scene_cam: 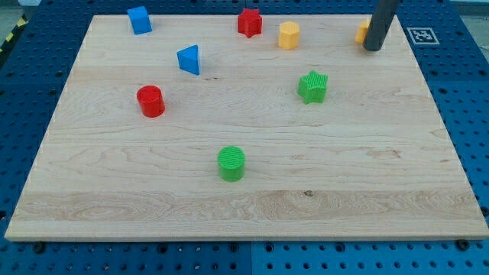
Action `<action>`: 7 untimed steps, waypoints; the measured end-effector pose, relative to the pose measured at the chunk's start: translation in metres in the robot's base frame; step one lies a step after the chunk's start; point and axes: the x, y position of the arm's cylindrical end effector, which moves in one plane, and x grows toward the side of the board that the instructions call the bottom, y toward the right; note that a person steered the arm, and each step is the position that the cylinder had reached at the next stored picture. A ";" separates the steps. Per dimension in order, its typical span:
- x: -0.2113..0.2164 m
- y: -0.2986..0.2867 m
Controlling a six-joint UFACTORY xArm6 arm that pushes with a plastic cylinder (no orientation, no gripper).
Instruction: Keep the yellow heart at the top right corner
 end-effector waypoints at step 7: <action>-0.019 -0.059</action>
